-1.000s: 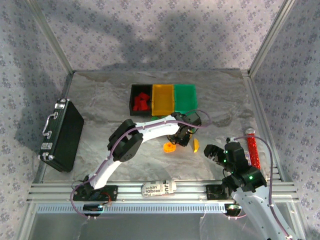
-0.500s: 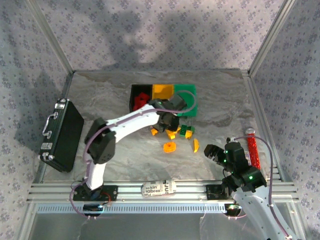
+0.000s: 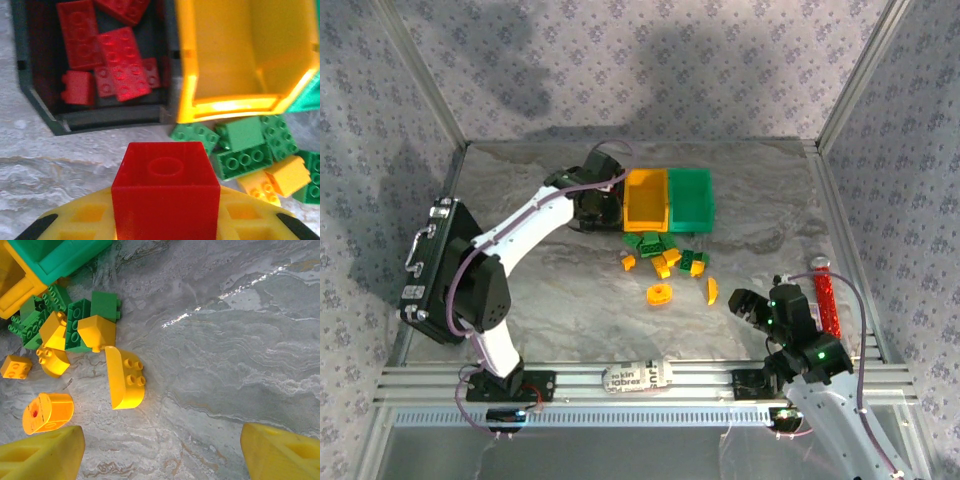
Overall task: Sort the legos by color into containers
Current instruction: Place the lego in the container.
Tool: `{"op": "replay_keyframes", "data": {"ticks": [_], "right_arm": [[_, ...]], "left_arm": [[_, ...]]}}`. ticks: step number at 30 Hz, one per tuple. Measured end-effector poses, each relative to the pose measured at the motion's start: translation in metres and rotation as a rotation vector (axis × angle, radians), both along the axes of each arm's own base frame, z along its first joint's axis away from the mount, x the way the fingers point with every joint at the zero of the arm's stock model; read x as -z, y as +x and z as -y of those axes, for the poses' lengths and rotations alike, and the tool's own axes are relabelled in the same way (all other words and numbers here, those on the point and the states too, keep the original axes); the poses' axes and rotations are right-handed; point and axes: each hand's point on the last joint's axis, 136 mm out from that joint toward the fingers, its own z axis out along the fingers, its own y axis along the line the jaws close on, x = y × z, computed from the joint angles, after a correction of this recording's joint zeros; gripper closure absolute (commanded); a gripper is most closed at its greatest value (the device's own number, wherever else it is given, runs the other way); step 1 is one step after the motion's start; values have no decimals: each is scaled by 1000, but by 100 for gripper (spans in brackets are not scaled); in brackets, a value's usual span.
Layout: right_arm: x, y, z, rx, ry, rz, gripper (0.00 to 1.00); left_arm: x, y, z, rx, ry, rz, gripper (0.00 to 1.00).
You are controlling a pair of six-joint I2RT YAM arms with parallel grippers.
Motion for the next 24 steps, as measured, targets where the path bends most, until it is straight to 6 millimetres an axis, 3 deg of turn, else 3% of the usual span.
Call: {"op": "replay_keyframes", "data": {"ticks": [4, 10, 11, 12, 13, 15, 20, 24], "right_arm": [[0, 0, 0, 2, 0, 0, 16], [0, 0, 1, 4, 0, -1, 16], [0, 0, 1, 4, 0, -1, 16], [0, 0, 1, 4, 0, -1, 17], [0, 0, 1, 4, 0, -1, 16], [0, 0, 0, 3, 1, -2, 17], [0, 0, 0, -1, 4, -3, 17], [0, 0, 0, 0, 4, -3, 17]], "left_arm": [[3, 19, -22, -58, -12, 6, 75], [28, 43, -32, -93, -1, -42, 73], [31, 48, -32, -96, 0, -47, 69], [33, 52, -33, -99, 2, -49, 58], [36, 57, -33, -100, 4, -50, 40], [34, 64, -33, -100, 8, -44, 21], [12, 76, -32, -113, 13, 9, 13], [-4, 61, -31, -100, 16, 46, 13]]}}
